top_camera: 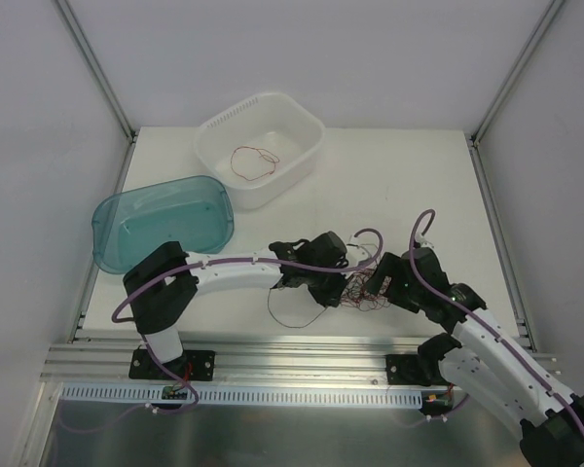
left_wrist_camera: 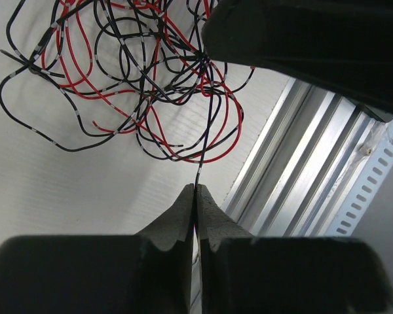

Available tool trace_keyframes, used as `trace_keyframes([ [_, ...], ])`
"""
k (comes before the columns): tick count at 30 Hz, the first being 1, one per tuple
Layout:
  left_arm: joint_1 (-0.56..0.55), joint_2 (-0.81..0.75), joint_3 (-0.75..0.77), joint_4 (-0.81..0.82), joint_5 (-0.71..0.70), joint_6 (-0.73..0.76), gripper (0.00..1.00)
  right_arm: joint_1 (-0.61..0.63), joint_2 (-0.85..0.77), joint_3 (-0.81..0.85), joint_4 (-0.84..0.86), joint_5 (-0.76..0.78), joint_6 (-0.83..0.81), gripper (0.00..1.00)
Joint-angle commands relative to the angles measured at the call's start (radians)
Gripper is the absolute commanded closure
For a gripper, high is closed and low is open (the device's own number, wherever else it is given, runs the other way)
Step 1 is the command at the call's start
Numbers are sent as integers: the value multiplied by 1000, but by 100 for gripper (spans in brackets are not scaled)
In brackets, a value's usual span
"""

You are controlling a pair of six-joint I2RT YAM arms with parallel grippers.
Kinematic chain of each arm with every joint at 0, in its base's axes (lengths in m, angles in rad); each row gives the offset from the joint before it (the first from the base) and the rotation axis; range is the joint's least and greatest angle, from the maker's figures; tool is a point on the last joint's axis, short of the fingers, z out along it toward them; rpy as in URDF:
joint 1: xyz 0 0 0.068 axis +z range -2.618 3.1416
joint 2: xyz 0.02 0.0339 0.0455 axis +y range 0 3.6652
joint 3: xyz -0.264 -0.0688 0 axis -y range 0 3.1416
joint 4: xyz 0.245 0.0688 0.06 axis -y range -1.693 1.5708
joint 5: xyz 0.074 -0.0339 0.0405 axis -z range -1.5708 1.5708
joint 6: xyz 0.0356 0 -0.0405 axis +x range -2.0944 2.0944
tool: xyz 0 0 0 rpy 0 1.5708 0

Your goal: Untangle the cables

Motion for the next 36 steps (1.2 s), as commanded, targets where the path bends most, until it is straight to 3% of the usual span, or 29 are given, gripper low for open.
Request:
trace_keyframes([
  [1,-14,-58,15,47,-3,-38,100,8,24,-34,118,-13,77,11],
  [5,-14,-108,1,51,-63,-108,100,11,49,-79,219,-38,125,14],
  [8,-13,-151,-14,51,-126,-154,100,11,81,-102,256,-22,145,25],
  [11,-6,-197,-22,53,-187,-188,100,11,113,-116,273,-21,148,41],
  [14,18,-251,-37,51,-241,-233,100,11,121,-119,259,7,143,63],
  [15,29,-283,-44,50,-252,-245,100,11,115,-111,226,20,139,78],
  [18,92,-364,-93,50,-308,-292,100,6,80,-79,129,105,104,99],
  [23,246,-507,-214,47,-335,-358,100,-27,30,-19,7,208,38,99],
  [27,352,-651,-303,8,-391,-412,100,-124,3,65,-111,240,-71,99],
  [36,504,-751,-370,-156,-477,-460,100,-349,-2,436,-262,257,-283,99],
])
